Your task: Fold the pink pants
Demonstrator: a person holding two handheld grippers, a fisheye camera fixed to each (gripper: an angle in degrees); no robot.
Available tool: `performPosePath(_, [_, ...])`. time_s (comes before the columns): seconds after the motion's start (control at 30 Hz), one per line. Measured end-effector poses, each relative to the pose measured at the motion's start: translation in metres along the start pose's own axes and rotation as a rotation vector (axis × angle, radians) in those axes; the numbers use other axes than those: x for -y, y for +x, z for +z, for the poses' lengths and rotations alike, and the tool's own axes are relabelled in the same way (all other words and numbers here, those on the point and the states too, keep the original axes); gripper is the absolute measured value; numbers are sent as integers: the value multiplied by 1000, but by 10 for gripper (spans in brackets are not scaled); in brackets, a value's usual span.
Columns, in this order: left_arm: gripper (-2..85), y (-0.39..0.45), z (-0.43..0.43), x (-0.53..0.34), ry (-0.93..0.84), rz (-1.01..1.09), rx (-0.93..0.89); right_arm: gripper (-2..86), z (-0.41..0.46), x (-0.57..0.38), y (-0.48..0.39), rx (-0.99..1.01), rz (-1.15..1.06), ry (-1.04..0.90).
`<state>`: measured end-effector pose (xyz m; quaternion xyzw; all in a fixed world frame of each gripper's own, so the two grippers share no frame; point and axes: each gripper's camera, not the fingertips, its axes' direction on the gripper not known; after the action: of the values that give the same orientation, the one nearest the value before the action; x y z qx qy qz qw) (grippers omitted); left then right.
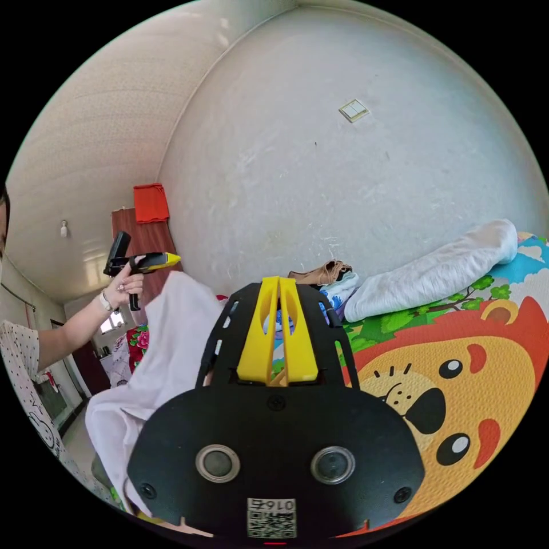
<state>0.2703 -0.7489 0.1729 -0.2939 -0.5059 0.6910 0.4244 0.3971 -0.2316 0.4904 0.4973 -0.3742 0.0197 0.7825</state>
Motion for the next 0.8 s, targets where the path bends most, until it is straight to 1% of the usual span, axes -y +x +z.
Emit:
performPosePath(0.07, [49,20,8,-13,-71,55,-58,0,2,8,-5,5,-1,-5])
performPosePath(0.13, [76,60,28,-39,-239,115,-253,0,4,17,-11,13,-6,-16])
performPosePath(0.17, [83,72,34,-47,-279,129,-311,0,6,23,-16,19,-12,-21])
performPosePath(0.2, [93,98,43,-63,-357,163,-422,0,8,29,-21,22,-18,-29])
performPosePath(0.23, [99,123,48,-80,-397,178,-507,0,8,32,-24,23,-20,-32])
performPosePath(0.3, [107,159,50,-101,-426,228,-591,0,11,43,-33,27,-25,-41])
performPosePath(0.37, [111,188,45,-116,-395,282,-581,0,13,53,-41,32,-31,-45])
performPosePath(0.43, [108,214,32,-128,-278,348,-512,0,14,63,-50,39,-38,-50])
performPosePath(0.47, [106,220,31,-129,-269,348,-489,0,16,70,-57,44,-45,-53])
performPosePath(0.5, [101,226,34,-130,-283,302,-474,0,18,77,-64,47,-55,-60])
performPosePath(0.53, [95,228,41,-130,-322,222,-516,0,19,80,-67,46,-59,-66])
performPosePath(0.6, [80,232,52,-131,-368,135,-591,0,26,94,-85,49,-94,-95])
performPosePath(0.67, [70,245,56,-135,-364,145,-603,0,31,106,-103,49,-138,-117])
performPosePath(0.8, [62,301,37,-154,-260,219,-417,1,34,134,-156,-18,-279,-114])
